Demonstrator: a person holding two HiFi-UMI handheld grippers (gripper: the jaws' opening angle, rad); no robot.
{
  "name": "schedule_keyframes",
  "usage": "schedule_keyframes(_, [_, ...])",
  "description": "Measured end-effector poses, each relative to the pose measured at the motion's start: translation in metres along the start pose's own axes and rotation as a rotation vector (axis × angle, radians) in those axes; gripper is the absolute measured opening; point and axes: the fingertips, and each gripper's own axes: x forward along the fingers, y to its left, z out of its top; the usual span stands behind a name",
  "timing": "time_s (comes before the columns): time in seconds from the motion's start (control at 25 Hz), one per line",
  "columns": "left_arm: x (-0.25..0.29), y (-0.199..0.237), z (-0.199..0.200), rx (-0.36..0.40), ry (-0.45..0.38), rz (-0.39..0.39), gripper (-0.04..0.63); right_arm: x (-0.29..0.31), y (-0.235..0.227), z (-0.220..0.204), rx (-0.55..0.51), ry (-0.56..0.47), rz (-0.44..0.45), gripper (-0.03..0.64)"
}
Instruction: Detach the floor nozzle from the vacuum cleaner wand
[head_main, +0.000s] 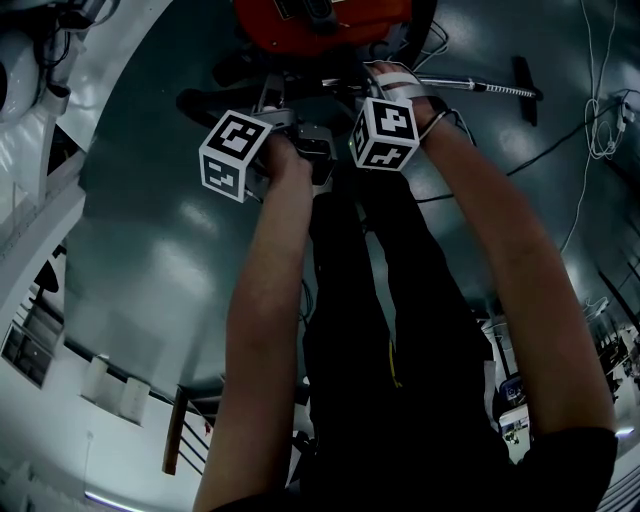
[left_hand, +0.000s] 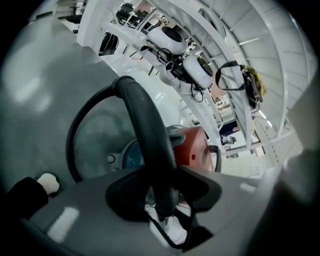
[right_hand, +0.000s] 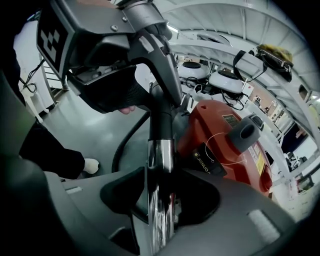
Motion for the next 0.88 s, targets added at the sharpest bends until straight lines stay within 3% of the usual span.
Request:
schedule_keyframes(0.32, [-0.010,-0.007,-0.006,-0.019,0.004,-0.007,0.167,-0.004,-0.001,0.001,-0.066,0.006,-0.028,0.176])
schedule_keyframes(0.88, [-0.021,-0.009,-0.010,-0.026,0.036,-0.022,0.166,-0.016,0.004,0.003,-0.016,-0.028,0.026,0.164])
